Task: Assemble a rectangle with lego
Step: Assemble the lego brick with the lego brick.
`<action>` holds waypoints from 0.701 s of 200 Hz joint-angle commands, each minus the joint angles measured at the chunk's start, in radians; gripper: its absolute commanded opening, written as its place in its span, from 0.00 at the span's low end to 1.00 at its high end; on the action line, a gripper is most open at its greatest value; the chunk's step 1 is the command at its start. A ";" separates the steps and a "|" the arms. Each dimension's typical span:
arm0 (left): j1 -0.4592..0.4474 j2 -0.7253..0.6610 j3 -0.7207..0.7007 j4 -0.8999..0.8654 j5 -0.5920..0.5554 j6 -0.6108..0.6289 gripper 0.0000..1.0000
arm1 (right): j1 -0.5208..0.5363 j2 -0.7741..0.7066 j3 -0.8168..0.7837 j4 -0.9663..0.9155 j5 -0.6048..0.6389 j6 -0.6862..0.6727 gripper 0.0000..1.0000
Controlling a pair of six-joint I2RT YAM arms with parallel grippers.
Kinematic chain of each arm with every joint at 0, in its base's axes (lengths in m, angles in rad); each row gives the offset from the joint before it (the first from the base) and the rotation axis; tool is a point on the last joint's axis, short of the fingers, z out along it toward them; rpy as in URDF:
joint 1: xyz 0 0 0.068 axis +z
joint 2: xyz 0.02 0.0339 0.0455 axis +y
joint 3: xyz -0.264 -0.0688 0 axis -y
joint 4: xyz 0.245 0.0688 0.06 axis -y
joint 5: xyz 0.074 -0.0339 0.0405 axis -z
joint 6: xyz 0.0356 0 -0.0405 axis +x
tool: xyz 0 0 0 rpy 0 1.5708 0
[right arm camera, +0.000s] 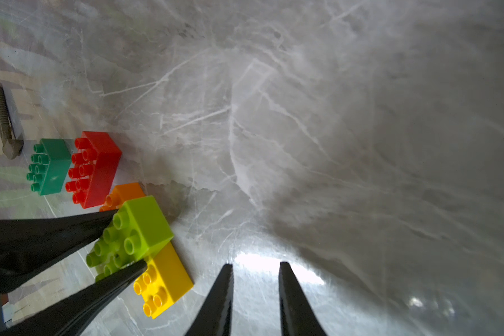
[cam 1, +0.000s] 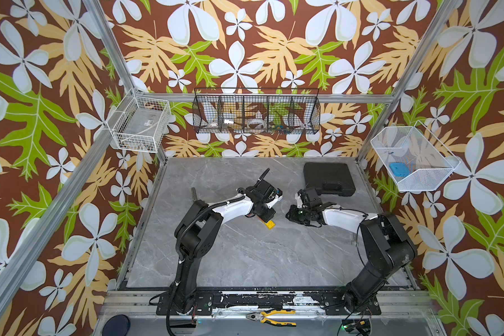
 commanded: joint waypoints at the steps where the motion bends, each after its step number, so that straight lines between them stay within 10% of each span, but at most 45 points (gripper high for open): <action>1: 0.000 -0.006 -0.001 -0.065 -0.010 -0.012 0.42 | 0.002 0.002 0.001 0.006 0.002 -0.008 0.27; 140: 0.000 -0.085 0.004 -0.042 -0.026 -0.021 0.60 | 0.001 0.005 0.018 0.000 -0.003 -0.015 0.27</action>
